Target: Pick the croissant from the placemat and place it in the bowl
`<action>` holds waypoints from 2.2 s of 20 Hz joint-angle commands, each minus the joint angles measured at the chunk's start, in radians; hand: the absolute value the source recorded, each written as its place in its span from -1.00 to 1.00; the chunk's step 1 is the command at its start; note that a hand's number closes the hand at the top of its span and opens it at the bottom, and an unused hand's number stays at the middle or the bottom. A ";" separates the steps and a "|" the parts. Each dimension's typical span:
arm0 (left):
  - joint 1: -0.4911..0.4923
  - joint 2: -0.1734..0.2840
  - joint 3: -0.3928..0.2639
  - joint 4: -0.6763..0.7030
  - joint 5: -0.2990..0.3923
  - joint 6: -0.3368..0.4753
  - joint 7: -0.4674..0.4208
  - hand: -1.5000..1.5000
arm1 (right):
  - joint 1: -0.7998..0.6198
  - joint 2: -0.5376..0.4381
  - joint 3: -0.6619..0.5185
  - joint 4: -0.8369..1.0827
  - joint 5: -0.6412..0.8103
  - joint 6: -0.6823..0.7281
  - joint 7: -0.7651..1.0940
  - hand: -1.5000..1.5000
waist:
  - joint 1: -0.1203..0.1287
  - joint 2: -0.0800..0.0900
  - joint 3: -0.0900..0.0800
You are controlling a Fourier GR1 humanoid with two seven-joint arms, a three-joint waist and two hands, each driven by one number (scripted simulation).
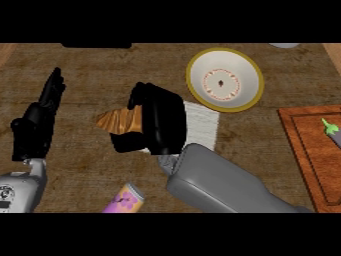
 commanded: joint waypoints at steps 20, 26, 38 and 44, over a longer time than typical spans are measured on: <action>-0.045 0.006 0.042 -0.005 -0.006 -0.042 0.008 0.00 | -0.121 -0.203 -0.417 0.706 0.007 -0.235 -0.527 1.00 | 0.020 0.022 0.001; -0.035 -0.018 0.036 0.014 -0.007 -0.046 -0.022 0.00 | -0.187 -0.218 -0.537 0.926 -0.065 -0.270 -0.685 1.00 | 0.035 0.027 0.002; -0.109 -0.031 0.027 0.029 -0.021 -0.043 0.025 0.00 | -0.120 -0.218 -0.804 0.930 -0.393 -0.065 -1.144 -1.00 | 0.049 0.043 0.006; -0.071 -0.018 0.049 0.006 -0.006 -0.057 0.024 0.00 | -0.129 -0.247 -0.926 0.970 -0.487 -0.057 -1.304 -1.00 | 0.037 0.029 0.004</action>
